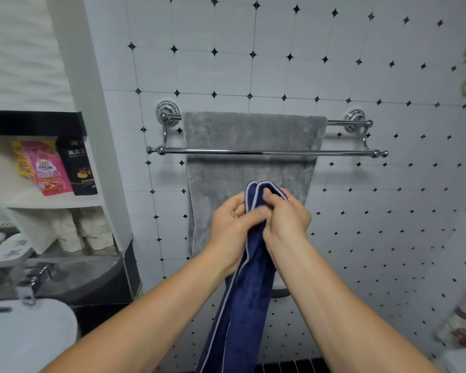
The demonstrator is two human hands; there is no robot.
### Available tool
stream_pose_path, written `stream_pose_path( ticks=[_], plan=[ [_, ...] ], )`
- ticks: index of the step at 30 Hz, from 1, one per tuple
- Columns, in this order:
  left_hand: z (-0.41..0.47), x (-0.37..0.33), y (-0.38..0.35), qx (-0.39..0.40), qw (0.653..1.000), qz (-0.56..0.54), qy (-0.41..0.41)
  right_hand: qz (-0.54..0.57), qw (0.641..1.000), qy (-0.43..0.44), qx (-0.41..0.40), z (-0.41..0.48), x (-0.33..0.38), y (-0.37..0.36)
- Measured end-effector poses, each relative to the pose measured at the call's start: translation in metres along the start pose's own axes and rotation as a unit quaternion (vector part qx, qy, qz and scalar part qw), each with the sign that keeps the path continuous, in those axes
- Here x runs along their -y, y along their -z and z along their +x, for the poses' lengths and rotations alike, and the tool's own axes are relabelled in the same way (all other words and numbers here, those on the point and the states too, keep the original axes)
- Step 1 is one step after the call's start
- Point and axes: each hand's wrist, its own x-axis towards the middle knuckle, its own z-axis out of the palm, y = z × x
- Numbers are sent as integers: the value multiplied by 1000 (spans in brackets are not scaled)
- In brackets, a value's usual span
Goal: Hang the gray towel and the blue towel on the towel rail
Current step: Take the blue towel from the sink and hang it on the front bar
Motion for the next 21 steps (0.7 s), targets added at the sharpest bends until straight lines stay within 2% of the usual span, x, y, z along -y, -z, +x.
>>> stream_pose_path(
  ticks=[1,3,5,7,8,9,10,12,13,14,15,17,18,19,20,21],
  plan=[
    [-2,2,3,12,999,42,-17,15,1000,-3,-5,-1,0,-3],
    [0,0,11,-12,991,120,-49,30,999,-12,-3,-3,-1,-6],
    [8,-10,23,-32,986,154,-63,-1,1000,-21,12,-2,3,0],
    [19,-27,40,-38,979,188,-74,-126,991,-10,33,1,14,18],
    [24,-36,49,-35,975,205,-79,-209,976,9,52,3,20,30],
    [28,-44,56,-28,972,217,-83,-293,952,41,83,4,25,41],
    [31,-51,60,-19,970,227,-86,-390,908,97,121,5,29,53],
    [36,-59,63,-7,968,234,-86,-576,752,257,192,2,31,70],
    [37,-60,61,-2,969,234,-85,-599,696,310,246,0,31,73],
    [38,-61,59,6,969,231,-84,-579,683,313,318,-2,31,74],
    [39,-60,57,15,971,223,-83,-542,694,268,391,-4,31,75],
    [41,-61,55,27,978,194,-77,-498,714,113,479,-5,27,76],
    [42,-63,56,29,981,178,-74,-504,705,47,496,-4,23,77],
    [44,-67,59,30,983,166,-74,-530,683,9,503,-4,17,80],
    [47,-70,62,31,984,157,-77,-579,643,1,502,-4,10,85],
    [50,-75,66,30,984,152,-82,-643,582,12,498,-3,3,90]
  ],
)
